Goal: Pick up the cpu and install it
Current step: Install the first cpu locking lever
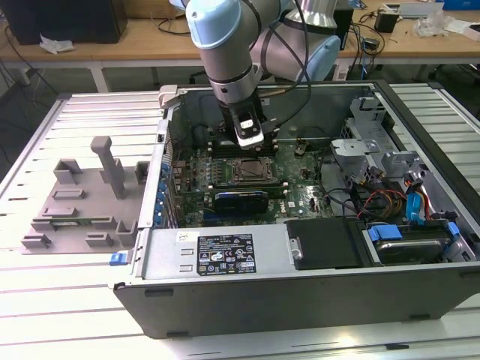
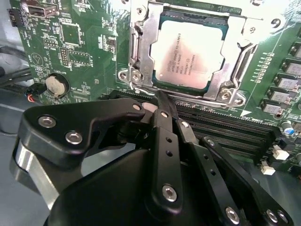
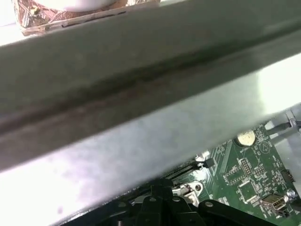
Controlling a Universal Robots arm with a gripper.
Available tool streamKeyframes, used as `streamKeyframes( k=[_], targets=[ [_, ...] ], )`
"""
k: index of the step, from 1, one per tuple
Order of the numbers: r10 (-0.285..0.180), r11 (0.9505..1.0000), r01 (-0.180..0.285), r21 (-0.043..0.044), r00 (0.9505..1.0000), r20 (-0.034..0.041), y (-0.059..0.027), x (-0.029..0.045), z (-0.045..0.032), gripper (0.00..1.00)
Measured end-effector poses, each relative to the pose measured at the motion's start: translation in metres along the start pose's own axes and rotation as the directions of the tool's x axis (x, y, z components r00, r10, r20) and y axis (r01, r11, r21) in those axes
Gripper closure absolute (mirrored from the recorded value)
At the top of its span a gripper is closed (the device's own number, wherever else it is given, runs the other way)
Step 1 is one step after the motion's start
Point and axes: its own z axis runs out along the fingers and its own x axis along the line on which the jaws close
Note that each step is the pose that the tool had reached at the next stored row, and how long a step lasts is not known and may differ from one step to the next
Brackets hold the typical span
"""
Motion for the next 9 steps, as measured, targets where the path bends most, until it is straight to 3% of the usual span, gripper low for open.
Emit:
streamKeyframes(
  k=[2,6,9],
  targets=[
    [0.006,0.9998,-0.006,-0.0212,0.9999,-0.0088,-0.0002,-0.0004,0.0001,0.89],
    [0.005,0.9998,-0.006,-0.0204,1.0,-0.0084,0.0011,-0.0015,-0.0054,0.89],
    [0.005,0.9998,-0.005,-0.018,1.0,-0.0074,0.0031,-0.003,-0.0138,0.89]
  ],
)
